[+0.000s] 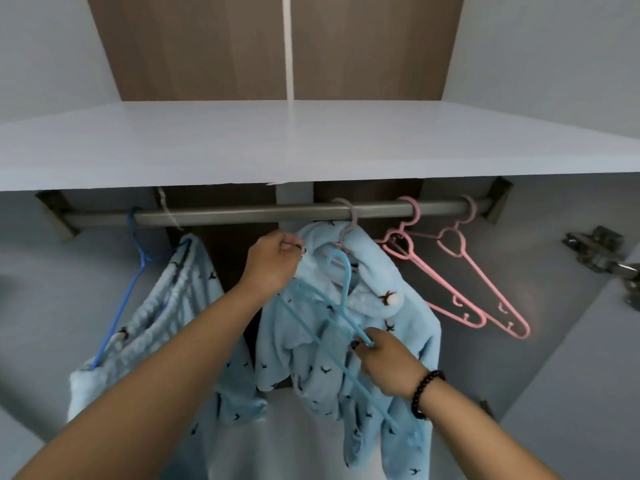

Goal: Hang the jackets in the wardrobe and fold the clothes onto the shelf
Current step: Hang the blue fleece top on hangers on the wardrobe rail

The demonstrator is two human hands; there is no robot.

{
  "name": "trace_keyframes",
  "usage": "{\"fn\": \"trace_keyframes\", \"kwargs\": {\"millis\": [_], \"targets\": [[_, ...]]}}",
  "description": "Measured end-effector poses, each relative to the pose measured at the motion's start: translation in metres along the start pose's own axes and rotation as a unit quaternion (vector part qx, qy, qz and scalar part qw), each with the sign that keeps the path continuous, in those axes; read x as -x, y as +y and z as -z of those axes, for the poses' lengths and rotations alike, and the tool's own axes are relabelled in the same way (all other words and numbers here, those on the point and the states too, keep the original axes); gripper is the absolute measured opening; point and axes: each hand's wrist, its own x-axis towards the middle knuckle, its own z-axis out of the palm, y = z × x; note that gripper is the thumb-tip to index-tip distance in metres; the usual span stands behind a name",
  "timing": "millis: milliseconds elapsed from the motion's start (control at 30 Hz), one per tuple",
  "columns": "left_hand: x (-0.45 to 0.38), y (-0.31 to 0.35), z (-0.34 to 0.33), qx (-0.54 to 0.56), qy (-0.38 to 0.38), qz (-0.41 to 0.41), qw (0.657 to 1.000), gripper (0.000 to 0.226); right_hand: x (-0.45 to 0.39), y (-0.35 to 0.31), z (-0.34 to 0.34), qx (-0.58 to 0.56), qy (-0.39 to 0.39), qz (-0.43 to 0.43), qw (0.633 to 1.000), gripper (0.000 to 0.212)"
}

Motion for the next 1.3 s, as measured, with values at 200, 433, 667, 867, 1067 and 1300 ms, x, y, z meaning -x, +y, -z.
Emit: {"fn": "trace_keyframes", "kwargs": {"millis": [200,433,667,867,1067,1300], "targets": [[-0.013,0.019,-0.080,0.008,-0.128,0.115,0.985,0.012,0.026,0.024,0.077,0.045,-0.042,-0.026,0.998,0.023],[-0.019,0.037,-0.123,0.251,-0.155,0.298,0.908,0.031,0.057,0.036,0.148,0.110,-0.074,-0.038,0.990,0.025],[-0.033,0.019,-0.132,0.245,-0.048,0.286,0.925,0.059,0.075,0.038,0.179,0.125,-0.086,-0.076,0.985,0.020],[-0.028,0.000,-0.096,0.213,0.129,0.245,0.937,0.057,0.073,0.024,0.170,0.168,-0.111,-0.068,0.977,0.020],[-0.021,-0.025,-0.008,0.168,0.126,0.243,0.947,0.053,0.062,-0.001,0.148,0.160,-0.178,-0.027,0.971,0.020],[-0.011,-0.038,0.089,0.082,0.093,0.233,0.965,0.039,0.045,-0.042,0.113,0.215,-0.255,0.004,0.943,0.021]]}}
